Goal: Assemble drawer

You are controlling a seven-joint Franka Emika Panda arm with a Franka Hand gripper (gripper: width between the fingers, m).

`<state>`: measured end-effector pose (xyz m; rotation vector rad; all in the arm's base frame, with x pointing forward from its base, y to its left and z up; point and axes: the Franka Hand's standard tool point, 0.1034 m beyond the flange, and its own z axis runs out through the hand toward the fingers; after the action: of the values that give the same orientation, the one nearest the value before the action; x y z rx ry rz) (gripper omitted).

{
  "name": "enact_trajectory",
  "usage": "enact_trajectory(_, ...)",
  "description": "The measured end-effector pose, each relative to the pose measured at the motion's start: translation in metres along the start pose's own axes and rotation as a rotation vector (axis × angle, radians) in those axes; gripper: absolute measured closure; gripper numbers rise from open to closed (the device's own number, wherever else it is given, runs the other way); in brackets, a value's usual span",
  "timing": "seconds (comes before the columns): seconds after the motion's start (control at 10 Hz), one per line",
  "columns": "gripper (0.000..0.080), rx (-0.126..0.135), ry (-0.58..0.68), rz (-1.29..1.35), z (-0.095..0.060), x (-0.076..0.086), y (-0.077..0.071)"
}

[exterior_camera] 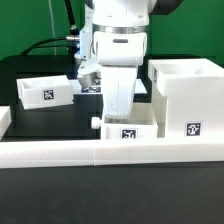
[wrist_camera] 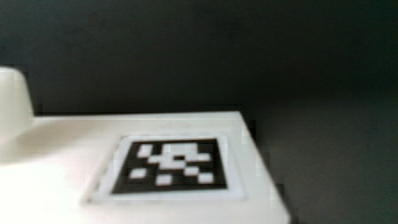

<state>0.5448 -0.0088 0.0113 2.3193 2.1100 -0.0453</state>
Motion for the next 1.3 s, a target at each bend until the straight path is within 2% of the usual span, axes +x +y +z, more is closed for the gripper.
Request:
enact_trajectory(0.7, 0.0758, -0.004, 0.004, -0.009, 0.000, -0.001, 0.000)
enact_trajectory(0.8, 0.0758, -0.014, 0.007, -0.044, 0.001, -0.004, 0.000)
enact_trajectory(0.9, 0.0758, -0.014, 0.010, -0.050, 0.001, 0.000, 0.000)
enact_trajectory(1.2, 0.0758, -0.014, 0.033, -0.073, 0.000, -0.013, 0.002)
enact_trajectory(1.3, 0.0758, -0.014, 0.032, -0.066, 0.000, -0.009, 0.002)
